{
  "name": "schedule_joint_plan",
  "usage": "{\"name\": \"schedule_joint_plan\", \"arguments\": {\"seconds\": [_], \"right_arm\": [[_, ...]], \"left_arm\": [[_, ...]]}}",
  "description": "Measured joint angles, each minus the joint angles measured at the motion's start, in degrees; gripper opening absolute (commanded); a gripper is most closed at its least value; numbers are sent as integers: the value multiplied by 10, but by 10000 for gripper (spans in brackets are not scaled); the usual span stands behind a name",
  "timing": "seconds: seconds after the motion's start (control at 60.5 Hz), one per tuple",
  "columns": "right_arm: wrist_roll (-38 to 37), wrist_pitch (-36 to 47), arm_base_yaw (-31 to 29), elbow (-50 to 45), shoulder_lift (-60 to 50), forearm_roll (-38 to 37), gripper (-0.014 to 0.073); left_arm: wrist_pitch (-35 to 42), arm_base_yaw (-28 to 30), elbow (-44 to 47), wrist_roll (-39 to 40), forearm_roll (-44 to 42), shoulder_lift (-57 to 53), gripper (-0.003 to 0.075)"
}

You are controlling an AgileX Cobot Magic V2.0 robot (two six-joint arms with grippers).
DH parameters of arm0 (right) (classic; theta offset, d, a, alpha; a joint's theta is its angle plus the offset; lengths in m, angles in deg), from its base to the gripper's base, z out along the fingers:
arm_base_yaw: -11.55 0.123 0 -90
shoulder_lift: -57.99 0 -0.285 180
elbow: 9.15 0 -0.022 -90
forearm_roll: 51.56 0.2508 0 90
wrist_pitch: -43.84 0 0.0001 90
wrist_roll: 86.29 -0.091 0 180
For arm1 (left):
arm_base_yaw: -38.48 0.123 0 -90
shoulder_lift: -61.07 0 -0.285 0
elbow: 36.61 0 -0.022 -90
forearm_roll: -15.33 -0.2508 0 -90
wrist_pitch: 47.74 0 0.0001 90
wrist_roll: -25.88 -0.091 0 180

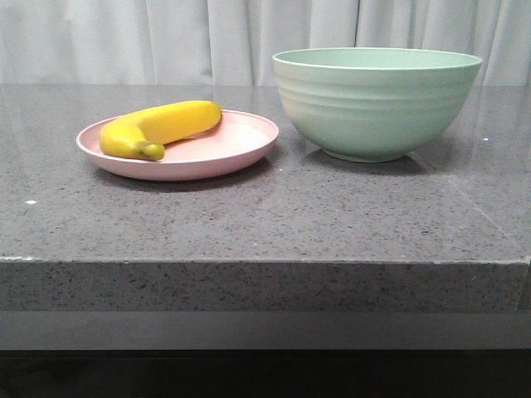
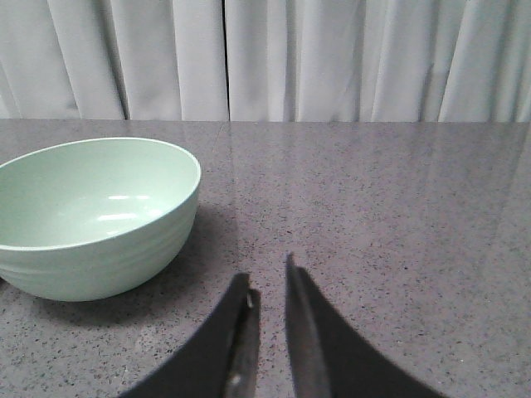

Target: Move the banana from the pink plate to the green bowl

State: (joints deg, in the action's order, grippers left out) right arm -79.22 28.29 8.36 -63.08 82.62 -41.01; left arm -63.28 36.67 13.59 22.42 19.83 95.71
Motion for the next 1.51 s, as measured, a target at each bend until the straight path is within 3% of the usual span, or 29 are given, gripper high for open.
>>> {"name": "schedule_joint_plan", "arguments": {"seconds": [0.066,0.116,0.298,0.414,0.579,0.893,1.141,1.505], "right_arm": [[0,0,0,0,0,0,426],[0,0,0,0,0,0,455],[0,0,0,0,0,0,456],[1,0,0,0,0,0,455],[1,0,0,0,0,0,455],[1,0,0,0,0,0,455],[1,0,0,0,0,0,455],[1,0,0,0,0,0,455]], "left_arm": [[0,0,0,0,0,1,696],[0,0,0,0,0,1,694],[-1,0,0,0,21,1,652],[-18,0,-1,0,92,5,646],[-120,0,-49,0,187,69,639],[-303,-1,-250,-61,240,283,638],[-346,-85,-399,-85,209,449,638],[-364,-196,-549,-25,94,656,638]]}}
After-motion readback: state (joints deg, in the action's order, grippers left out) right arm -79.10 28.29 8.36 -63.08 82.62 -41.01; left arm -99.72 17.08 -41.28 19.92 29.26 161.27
